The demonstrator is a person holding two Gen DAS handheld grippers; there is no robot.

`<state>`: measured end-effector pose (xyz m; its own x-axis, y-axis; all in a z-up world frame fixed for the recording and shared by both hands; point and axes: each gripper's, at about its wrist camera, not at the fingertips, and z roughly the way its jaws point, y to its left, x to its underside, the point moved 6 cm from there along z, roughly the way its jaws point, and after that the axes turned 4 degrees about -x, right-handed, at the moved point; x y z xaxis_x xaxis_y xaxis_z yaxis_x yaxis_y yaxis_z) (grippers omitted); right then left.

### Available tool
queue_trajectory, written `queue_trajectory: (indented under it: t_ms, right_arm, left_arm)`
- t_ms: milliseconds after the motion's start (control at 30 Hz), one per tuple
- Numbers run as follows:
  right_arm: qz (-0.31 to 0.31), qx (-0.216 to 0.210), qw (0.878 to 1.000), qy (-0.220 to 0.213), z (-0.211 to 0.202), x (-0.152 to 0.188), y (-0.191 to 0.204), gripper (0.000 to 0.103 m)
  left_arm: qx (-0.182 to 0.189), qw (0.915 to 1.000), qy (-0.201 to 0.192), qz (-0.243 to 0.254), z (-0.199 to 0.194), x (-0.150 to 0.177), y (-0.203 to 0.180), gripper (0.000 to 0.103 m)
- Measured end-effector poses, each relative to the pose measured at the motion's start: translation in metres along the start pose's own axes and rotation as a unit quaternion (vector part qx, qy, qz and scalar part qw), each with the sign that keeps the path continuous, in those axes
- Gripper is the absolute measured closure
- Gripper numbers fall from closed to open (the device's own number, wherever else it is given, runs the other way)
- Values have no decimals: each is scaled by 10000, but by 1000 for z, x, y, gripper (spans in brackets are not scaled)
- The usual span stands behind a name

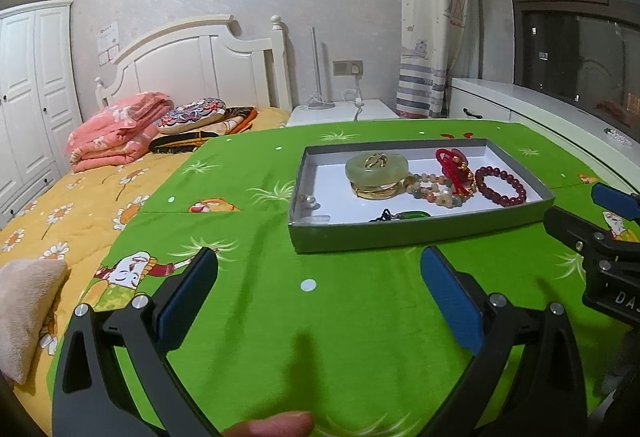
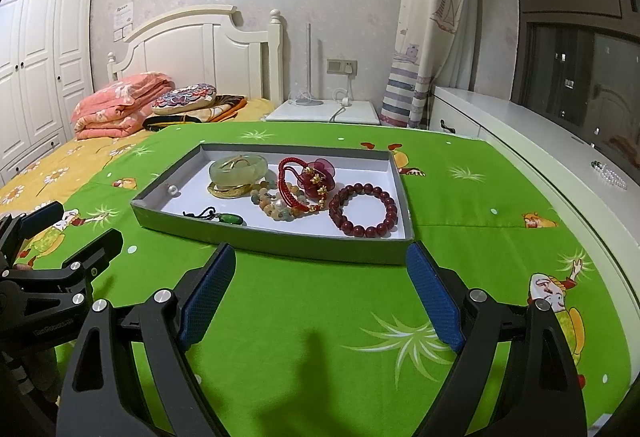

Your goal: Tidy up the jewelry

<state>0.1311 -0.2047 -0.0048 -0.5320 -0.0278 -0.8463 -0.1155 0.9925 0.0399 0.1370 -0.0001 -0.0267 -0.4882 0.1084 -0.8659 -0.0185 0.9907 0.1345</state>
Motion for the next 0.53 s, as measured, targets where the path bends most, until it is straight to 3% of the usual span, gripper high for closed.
queue_trajectory:
  t_ms: [300, 400, 533]
  right_arm:
    - [-76, -47, 10000, -18, -3, 0, 3, 21]
    - [-89, -50, 9999, -15, -3, 0, 2, 21]
    - [-93, -126, 9999, 69, -1, -2, -6, 20]
  left_arm:
    - [45, 10000, 38, 35, 3, 2, 1, 5]
    - [174, 9980, 591, 151, 17, 3, 7, 5]
    - [-135, 9948, 1006, 60, 47, -10, 46, 5]
